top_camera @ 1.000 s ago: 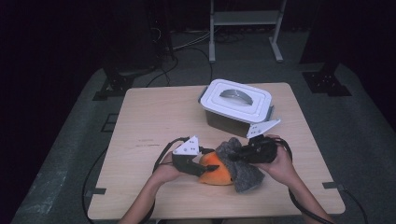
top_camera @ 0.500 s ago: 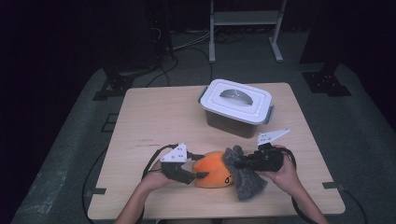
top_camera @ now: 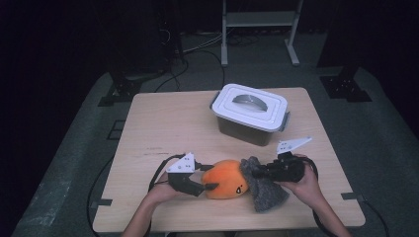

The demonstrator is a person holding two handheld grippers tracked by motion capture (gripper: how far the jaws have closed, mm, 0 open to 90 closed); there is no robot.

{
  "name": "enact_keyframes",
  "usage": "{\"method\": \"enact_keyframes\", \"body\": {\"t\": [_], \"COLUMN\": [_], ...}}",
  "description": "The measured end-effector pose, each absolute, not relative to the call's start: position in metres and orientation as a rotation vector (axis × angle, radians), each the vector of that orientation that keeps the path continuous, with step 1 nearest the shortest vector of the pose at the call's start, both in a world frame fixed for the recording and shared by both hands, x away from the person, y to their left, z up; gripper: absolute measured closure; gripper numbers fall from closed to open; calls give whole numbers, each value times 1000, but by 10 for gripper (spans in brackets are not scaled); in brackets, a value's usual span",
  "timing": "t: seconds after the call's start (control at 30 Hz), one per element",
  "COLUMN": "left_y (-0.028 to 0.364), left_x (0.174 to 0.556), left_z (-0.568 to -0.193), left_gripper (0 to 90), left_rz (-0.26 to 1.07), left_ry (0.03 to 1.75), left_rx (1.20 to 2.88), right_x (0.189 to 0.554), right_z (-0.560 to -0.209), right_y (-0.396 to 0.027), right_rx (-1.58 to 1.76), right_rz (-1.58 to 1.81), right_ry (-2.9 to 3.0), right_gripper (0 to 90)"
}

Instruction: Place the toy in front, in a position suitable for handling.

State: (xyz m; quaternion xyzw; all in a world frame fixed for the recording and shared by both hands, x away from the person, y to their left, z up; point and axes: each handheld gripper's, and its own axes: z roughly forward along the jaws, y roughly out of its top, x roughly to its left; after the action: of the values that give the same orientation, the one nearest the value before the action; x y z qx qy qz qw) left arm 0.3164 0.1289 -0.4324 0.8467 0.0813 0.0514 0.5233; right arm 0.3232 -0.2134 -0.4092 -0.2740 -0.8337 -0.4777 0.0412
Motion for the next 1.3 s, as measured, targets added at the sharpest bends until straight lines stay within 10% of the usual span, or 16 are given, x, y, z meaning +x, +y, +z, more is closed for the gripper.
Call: {"method": "enact_keyframes", "body": {"t": [1.3], "left_y": [108], "left_x": [310], "left_z": [-422], "left_gripper": [355], "left_rz": [123], "left_ry": [246], "left_rx": [2041], "right_x": [321], "right_z": [-407], "right_y": [-206], "right_rx": [-804], "right_rz": [-1360], "right_ry": [-2603], "right_gripper": [763]}}
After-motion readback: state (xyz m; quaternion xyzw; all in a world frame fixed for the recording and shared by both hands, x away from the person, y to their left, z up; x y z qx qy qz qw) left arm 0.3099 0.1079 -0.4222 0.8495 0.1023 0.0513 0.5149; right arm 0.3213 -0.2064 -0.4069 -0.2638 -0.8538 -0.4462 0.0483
